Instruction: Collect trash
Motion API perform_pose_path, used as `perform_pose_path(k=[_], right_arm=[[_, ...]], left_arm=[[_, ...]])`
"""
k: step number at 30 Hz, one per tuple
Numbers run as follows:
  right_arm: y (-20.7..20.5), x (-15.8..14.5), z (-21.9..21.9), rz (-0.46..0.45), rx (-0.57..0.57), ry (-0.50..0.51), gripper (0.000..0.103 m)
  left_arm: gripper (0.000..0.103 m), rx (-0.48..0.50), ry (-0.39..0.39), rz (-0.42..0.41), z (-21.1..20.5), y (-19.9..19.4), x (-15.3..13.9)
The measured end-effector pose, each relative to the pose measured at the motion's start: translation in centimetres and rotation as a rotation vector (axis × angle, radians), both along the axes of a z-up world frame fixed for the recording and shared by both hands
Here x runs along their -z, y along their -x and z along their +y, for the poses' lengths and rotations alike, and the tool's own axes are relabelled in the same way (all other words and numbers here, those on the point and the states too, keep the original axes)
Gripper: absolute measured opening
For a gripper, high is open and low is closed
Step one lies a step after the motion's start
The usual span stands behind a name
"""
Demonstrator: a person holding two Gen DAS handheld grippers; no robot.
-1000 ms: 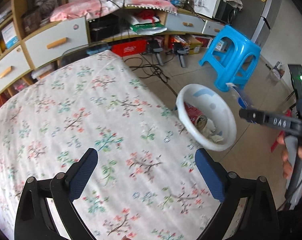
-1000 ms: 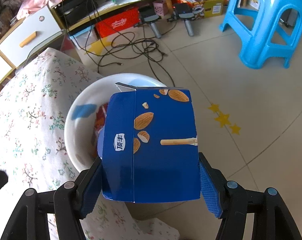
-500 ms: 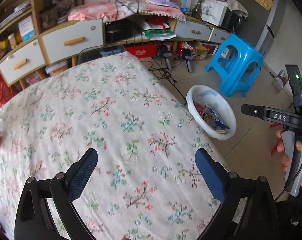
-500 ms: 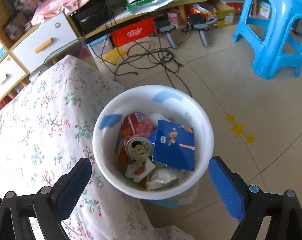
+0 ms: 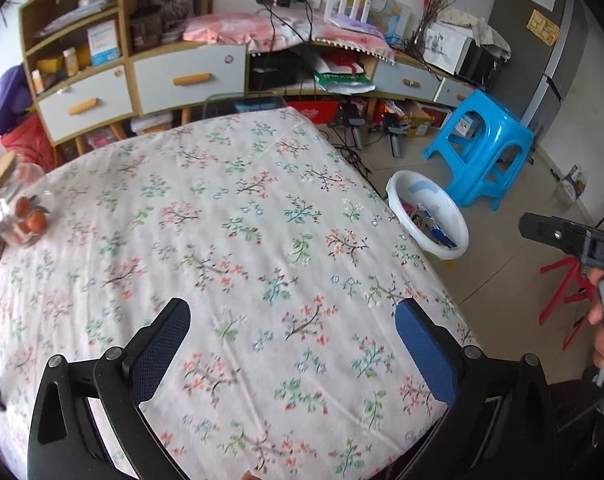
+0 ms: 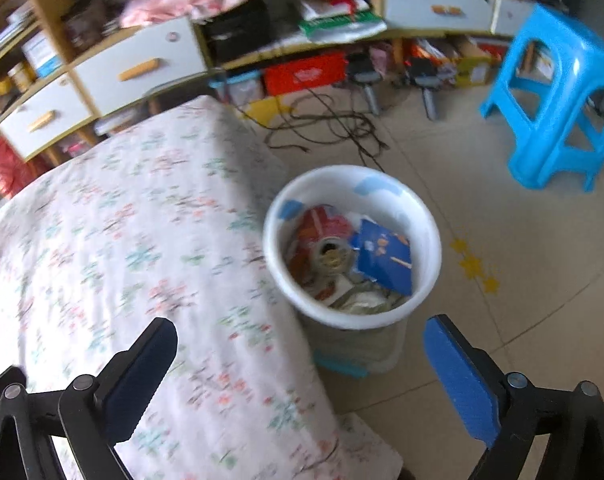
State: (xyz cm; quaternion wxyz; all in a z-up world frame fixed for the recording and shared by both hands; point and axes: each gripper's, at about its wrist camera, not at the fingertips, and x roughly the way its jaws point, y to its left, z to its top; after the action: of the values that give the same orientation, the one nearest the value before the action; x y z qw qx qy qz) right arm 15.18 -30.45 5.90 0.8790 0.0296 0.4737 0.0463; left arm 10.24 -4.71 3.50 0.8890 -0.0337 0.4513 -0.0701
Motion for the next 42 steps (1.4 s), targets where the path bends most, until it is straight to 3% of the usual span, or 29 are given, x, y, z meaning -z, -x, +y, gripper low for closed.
perform_pose_path(k=[5, 11, 17, 22, 42], right_arm=[[4.0, -0.9, 2.2, -0.061, -0.032, 0.018, 0.102], [8.9, 0.2, 4.9, -0.144, -0.035, 0.073, 0.102], [10.9, 1.8, 5.7, -0.232, 0.022, 0.115, 0.102], [10.6, 3.7, 5.9, -0.185, 0.014, 0.122, 0.102], [10.9, 4.5, 6.1, -0.170, 0.032, 0.108, 0.102]], left_arm=[[0.103, -0.027, -0.027, -0.031, 0.4, 2.8, -0.4], [0.103, -0.053, -0.044, -0.057, 0.3, 5.7, 0.0], [0.103, -0.096, -0.053, -0.072, 0.5, 7.1, 0.9], [0.103, -0.118, -0.068, -0.088, 0.7, 7.2, 1.2], [0.103, -0.086, -0.073, -0.073, -0.2, 7.9, 2.0]])
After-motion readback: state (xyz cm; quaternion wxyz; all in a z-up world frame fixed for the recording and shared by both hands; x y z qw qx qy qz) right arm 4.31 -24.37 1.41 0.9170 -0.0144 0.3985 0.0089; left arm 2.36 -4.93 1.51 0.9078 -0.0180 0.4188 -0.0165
